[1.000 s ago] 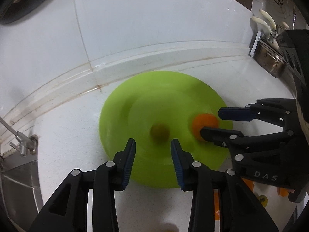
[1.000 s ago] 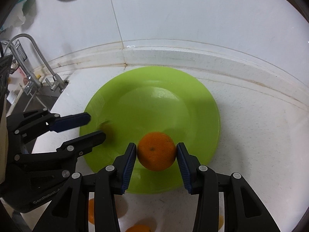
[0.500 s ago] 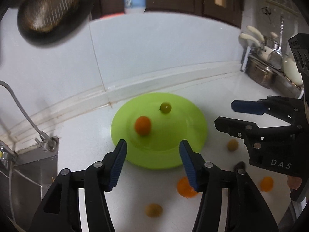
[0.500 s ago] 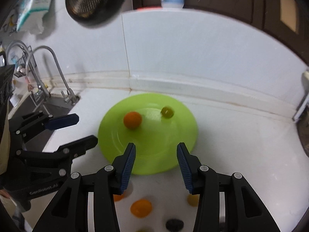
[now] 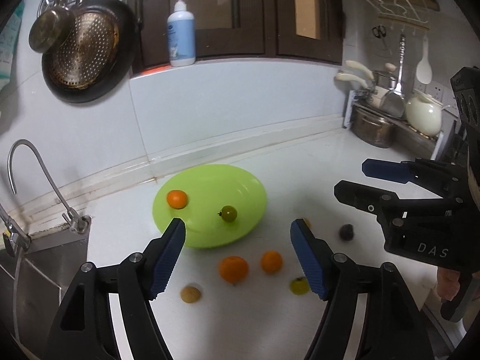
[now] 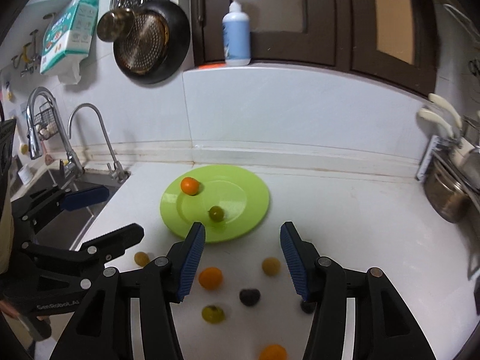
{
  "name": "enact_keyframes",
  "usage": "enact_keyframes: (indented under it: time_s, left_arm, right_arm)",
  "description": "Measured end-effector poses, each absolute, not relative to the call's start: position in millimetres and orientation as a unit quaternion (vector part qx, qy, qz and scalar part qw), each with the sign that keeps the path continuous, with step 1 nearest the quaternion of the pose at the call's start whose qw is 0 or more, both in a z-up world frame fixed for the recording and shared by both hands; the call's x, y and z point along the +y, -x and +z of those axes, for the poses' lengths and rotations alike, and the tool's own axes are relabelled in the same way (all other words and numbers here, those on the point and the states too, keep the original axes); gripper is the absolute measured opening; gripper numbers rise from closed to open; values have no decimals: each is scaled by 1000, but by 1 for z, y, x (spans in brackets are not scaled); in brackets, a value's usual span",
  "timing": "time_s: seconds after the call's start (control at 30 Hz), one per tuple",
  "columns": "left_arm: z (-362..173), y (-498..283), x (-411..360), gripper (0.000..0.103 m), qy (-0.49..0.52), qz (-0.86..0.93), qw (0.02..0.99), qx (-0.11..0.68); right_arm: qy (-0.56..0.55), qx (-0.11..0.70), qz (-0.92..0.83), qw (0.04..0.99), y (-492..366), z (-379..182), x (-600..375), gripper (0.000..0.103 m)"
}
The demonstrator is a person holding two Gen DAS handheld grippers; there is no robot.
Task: Organize fruits
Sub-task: 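Withdraw both open grippers from the plate toward the remaining fruits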
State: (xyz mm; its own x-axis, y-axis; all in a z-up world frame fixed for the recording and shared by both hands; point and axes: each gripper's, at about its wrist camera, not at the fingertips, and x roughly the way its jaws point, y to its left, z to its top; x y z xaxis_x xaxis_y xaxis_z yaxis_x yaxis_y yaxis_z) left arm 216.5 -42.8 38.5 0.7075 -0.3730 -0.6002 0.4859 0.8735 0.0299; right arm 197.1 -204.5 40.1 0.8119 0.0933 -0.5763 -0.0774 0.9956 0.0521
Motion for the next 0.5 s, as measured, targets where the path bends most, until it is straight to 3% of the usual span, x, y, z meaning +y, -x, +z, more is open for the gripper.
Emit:
enact_keyframes:
  time_s: [0.5]
  left_arm:
    - [12,-174,-63,73,-107,-250,911,310]
  right_arm:
    - [-38,333,9,942,-137,6,-227,58]
